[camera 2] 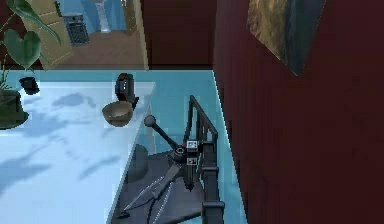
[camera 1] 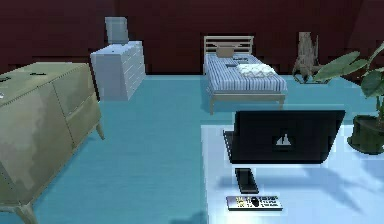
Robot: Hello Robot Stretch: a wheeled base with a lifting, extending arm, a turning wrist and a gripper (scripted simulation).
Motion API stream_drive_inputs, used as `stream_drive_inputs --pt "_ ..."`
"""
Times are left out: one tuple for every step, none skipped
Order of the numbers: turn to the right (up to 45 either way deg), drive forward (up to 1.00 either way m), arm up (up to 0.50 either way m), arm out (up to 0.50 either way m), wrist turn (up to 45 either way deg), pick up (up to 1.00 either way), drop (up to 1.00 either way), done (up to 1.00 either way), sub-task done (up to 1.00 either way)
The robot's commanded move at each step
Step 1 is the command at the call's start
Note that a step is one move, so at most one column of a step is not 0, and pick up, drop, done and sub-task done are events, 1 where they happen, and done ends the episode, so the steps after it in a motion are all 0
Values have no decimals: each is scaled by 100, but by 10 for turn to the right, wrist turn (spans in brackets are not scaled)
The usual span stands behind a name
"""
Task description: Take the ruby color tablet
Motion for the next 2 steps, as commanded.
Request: stream_drive_inputs --pt "0 0 0 0 450 0 0 0 0" --pt "0 0 0 0 450 0 0 0 0"
